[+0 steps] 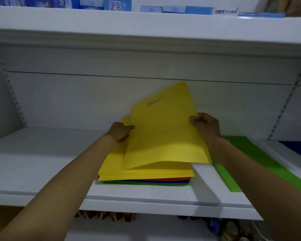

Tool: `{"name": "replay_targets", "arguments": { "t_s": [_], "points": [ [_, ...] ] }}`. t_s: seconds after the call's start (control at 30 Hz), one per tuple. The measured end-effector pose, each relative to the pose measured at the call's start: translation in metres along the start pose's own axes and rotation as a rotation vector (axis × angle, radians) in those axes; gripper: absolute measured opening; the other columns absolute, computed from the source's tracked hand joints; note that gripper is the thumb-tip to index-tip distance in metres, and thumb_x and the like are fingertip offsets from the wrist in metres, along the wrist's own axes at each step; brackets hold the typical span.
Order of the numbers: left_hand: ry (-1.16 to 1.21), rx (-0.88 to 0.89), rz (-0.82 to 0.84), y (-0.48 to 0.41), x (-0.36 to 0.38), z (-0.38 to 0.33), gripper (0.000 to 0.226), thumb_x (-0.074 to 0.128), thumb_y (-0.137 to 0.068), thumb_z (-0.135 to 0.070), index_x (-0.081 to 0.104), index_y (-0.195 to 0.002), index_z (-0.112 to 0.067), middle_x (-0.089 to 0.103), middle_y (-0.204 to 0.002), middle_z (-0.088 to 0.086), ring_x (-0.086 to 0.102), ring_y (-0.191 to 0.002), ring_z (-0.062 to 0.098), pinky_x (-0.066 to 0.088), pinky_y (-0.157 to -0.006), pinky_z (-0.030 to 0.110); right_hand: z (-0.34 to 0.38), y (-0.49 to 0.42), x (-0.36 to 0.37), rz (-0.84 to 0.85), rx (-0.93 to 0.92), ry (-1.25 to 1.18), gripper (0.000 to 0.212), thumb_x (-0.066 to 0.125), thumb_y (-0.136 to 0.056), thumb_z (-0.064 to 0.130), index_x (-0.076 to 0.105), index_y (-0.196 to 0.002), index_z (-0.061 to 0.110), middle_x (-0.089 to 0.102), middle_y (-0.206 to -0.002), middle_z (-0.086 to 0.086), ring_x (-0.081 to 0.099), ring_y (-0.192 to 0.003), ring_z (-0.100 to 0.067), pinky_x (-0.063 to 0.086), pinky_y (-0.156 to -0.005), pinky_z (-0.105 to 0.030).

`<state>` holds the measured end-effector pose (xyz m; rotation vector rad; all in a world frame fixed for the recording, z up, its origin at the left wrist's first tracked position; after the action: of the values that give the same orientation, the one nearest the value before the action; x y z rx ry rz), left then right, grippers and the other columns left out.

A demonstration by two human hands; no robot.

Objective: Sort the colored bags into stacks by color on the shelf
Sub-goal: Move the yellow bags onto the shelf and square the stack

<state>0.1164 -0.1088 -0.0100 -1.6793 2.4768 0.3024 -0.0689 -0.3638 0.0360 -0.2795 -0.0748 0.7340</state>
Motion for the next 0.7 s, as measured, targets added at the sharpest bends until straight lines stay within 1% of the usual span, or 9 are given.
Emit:
{"name": "replay_targets", "arguments": {
  "t_s": [0.07, 0.13, 0.2, 0.27, 0.33, 0.43, 0.5, 0.6, 0.7],
  "points": [
    [0.085, -0.039, 0.084, -0.003, 0.009, -0.002, 0.026, 0.07, -0.087, -0.022, 0.052, -0.072, -0.011, 0.05, -0.071, 0.012, 0.047, -0.057, 0.021, 0.039, -0.058, 0.03, 0.002, 0.001, -0.017, -0.062, 0.007, -0.004, 0.007, 0.067, -0.087, 0.006, 0.065, -0.094, 0.008, 0.063, -0.079, 0.0, 0.059, -0.067, -0.01, 0.05, -0.049, -0.011],
    [0.036, -0.012, 0.2, 0.0, 0.029, -0.011, 0.019, 0.068, -0.089, -0.027, 0.06, -0.081, -0.011, 0.058, -0.075, 0.011, 0.053, -0.062, 0.02, 0.045, -0.065, 0.028, 0.002, 0.002, -0.035, -0.118, 0.02, 0.031, 0.005, 0.066, -0.088, 0.009, 0.065, -0.093, 0.01, 0.064, -0.079, 0.0, 0.06, -0.071, -0.016, 0.054, -0.057, -0.017],
    [-0.146, 0.103, 0.252, 0.001, 0.053, -0.024, 0.026, 0.064, -0.092, -0.028, 0.052, -0.072, -0.016, 0.052, -0.066, 0.007, 0.049, -0.057, 0.018, 0.04, -0.061, 0.025, -0.001, 0.0, -0.056, -0.171, 0.021, 0.165, 0.006, 0.066, -0.09, 0.017, 0.066, -0.091, 0.011, 0.065, -0.085, -0.005, 0.061, -0.079, -0.024, 0.056, -0.073, -0.032],
    [-0.446, 0.317, 0.181, 0.003, 0.076, -0.042, 0.038, 0.059, -0.095, -0.028, 0.042, -0.063, -0.017, 0.046, -0.061, 0.006, 0.048, -0.059, 0.022, 0.031, -0.057, 0.028, -0.005, 0.004, -0.081, -0.203, 0.019, 0.41, 0.015, 0.063, -0.092, 0.026, 0.067, -0.092, 0.011, 0.065, -0.087, -0.01, 0.058, -0.074, -0.026, 0.053, -0.072, -0.039],
    [-0.663, 0.527, 0.09, 0.01, 0.102, -0.058, 0.031, 0.054, -0.097, -0.03, 0.055, -0.074, -0.009, 0.059, -0.081, 0.016, 0.057, -0.082, 0.03, 0.032, -0.063, 0.034, -0.008, 0.012, -0.107, -0.224, 0.007, 0.6, 0.022, 0.06, -0.094, 0.031, 0.066, -0.088, 0.011, 0.061, -0.075, -0.012, 0.052, -0.06, -0.025, 0.044, -0.057, -0.033],
    [-0.705, 0.653, 0.069, 0.025, 0.146, -0.075, 0.033, 0.049, -0.099, -0.033, 0.062, -0.107, -0.004, 0.064, -0.112, 0.018, 0.058, -0.104, 0.034, 0.043, -0.077, 0.036, -0.014, 0.025, -0.153, -0.292, 0.072, 0.832, 0.031, 0.058, -0.092, 0.026, 0.056, -0.066, 0.009, 0.05, -0.059, -0.008, 0.045, -0.053, -0.023, 0.032, -0.054, -0.026],
    [-0.716, 0.715, 0.085, 0.04, 0.179, -0.085, 0.029, 0.047, -0.099, -0.035, 0.06, -0.096, -0.009, 0.065, -0.105, 0.016, 0.059, -0.098, 0.034, 0.044, -0.072, 0.036, -0.015, 0.035, -0.188, -0.362, 0.138, 0.907, 0.036, 0.058, -0.089, 0.021, 0.042, -0.058, 0.013, 0.04, -0.055, -0.005, 0.039, -0.052, -0.021, 0.028, -0.054, -0.027],
    [-0.704, 0.777, 0.126, 0.065, 0.233, -0.099, 0.028, 0.046, -0.1, -0.036, 0.046, -0.079, -0.016, 0.055, -0.082, 0.009, 0.057, -0.084, 0.034, 0.036, -0.061, 0.034, -0.01, 0.058, -0.247, -0.469, 0.231, 0.932, 0.024, 0.058, -0.088, 0.022, 0.062, -0.071, 0.006, 0.053, -0.065, -0.007, 0.049, -0.059, -0.025, 0.033, -0.054, -0.028],
    [-0.693, 0.779, 0.181, 0.091, 0.288, -0.11, 0.029, 0.045, -0.099, -0.038, 0.045, -0.078, -0.019, 0.056, -0.082, 0.008, 0.052, -0.076, 0.03, 0.034, -0.059, 0.032, 0.002, 0.081, -0.303, -0.568, 0.219, 0.949, 0.023, 0.058, -0.09, 0.027, 0.067, -0.088, 0.006, 0.063, -0.079, -0.009, 0.058, -0.072, -0.028, 0.038, -0.061, -0.03]
  ]
}}
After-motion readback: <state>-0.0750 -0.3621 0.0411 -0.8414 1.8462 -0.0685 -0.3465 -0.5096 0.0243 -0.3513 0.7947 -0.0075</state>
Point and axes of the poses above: each hand's wrist, its own y-axis away from the middle knuckle, its own x-axis out of the palm, z = x × y, the point moved 6 cm from there along -y, towards the middle knuckle
